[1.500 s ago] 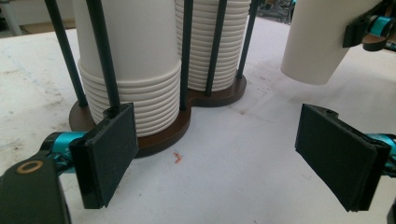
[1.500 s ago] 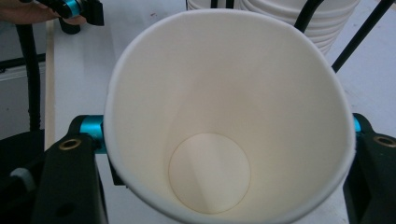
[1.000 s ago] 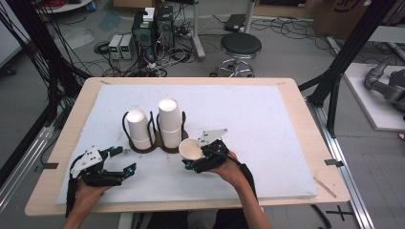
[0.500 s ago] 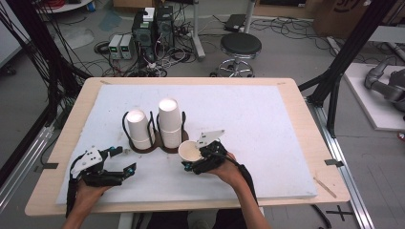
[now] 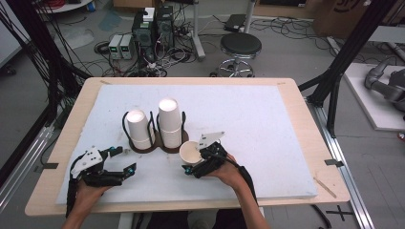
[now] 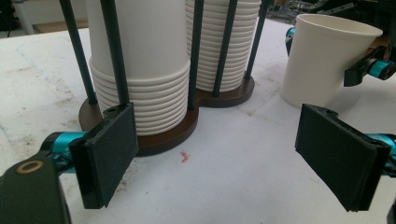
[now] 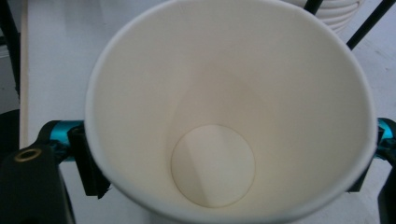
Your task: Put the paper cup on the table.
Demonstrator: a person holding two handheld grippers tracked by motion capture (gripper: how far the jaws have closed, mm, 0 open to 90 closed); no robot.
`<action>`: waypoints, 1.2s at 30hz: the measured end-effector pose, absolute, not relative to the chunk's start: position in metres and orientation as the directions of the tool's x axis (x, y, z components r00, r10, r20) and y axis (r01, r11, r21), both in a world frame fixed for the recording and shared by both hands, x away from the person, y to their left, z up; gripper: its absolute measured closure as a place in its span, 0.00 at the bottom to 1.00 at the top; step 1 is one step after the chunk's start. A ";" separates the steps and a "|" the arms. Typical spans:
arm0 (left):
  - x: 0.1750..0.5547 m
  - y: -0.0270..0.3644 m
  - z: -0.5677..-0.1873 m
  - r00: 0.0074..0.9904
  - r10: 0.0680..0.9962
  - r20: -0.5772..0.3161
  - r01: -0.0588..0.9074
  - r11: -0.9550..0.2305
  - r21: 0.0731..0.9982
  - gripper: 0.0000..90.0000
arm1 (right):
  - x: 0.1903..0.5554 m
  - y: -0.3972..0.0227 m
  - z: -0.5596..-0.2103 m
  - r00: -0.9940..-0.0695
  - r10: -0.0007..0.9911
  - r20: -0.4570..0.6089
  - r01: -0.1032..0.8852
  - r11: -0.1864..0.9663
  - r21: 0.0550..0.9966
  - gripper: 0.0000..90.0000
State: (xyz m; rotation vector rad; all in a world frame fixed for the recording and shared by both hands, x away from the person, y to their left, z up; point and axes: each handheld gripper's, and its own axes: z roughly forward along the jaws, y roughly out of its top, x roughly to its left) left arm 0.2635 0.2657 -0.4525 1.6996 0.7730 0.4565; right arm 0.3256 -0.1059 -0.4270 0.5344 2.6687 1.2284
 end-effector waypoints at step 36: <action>0.263 0.264 -0.452 0.695 0.714 -0.082 0.255 -0.138 0.957 0.15 | 0.303 -0.194 -0.433 -0.851 0.523 0.055 0.319 0.429 0.845 0.15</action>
